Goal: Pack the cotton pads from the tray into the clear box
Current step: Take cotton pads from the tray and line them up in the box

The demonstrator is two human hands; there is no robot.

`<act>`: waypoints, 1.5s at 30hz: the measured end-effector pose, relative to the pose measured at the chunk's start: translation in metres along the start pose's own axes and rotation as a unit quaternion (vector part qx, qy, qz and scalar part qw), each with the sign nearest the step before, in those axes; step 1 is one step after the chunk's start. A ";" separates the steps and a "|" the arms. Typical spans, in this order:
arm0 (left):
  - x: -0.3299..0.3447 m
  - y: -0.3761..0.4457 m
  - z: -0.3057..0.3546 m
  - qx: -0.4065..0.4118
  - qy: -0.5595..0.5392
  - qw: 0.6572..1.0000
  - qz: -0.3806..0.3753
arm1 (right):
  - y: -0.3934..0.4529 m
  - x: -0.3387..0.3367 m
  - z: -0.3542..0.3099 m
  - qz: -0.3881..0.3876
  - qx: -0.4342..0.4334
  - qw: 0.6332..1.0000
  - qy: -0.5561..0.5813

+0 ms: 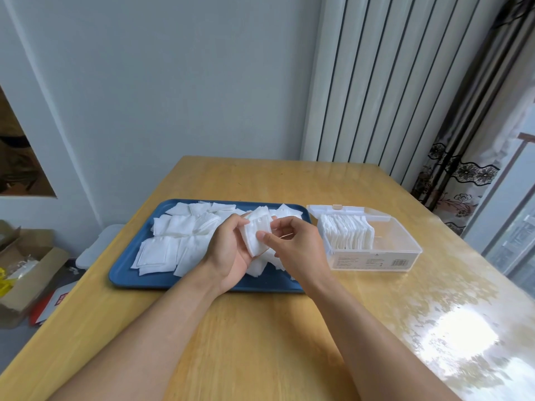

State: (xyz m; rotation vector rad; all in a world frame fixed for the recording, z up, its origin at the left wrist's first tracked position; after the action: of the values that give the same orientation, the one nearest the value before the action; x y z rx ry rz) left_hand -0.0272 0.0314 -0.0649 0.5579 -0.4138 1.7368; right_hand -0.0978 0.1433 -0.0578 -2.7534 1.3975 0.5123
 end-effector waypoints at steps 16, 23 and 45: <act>-0.010 0.001 0.003 -0.017 -0.002 0.998 0.062 | -0.003 -0.006 -0.015 -0.034 -0.075 0.994 -0.078; -0.004 -0.001 0.003 -0.025 -0.030 0.998 0.044 | -0.003 -0.006 -0.009 -0.017 -0.032 0.996 -0.078; -0.020 0.000 0.011 0.072 0.005 0.983 0.171 | -0.001 -0.013 -0.005 -0.091 0.040 0.994 0.041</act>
State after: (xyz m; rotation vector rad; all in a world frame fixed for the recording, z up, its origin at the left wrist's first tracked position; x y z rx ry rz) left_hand -0.0219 0.0096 -0.0672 0.6074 -0.3970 2.1107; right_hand -0.1027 0.1527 -0.0494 -2.8287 1.1373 0.3330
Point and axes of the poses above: each hand's wrist, its own y-axis towards the middle knuckle, its own x-axis out of the palm, z = x × y, the point moved 4 cm from there along y, towards the middle knuckle, and after that the axes turned 8 degrees about -z, right-handed, at the moved point
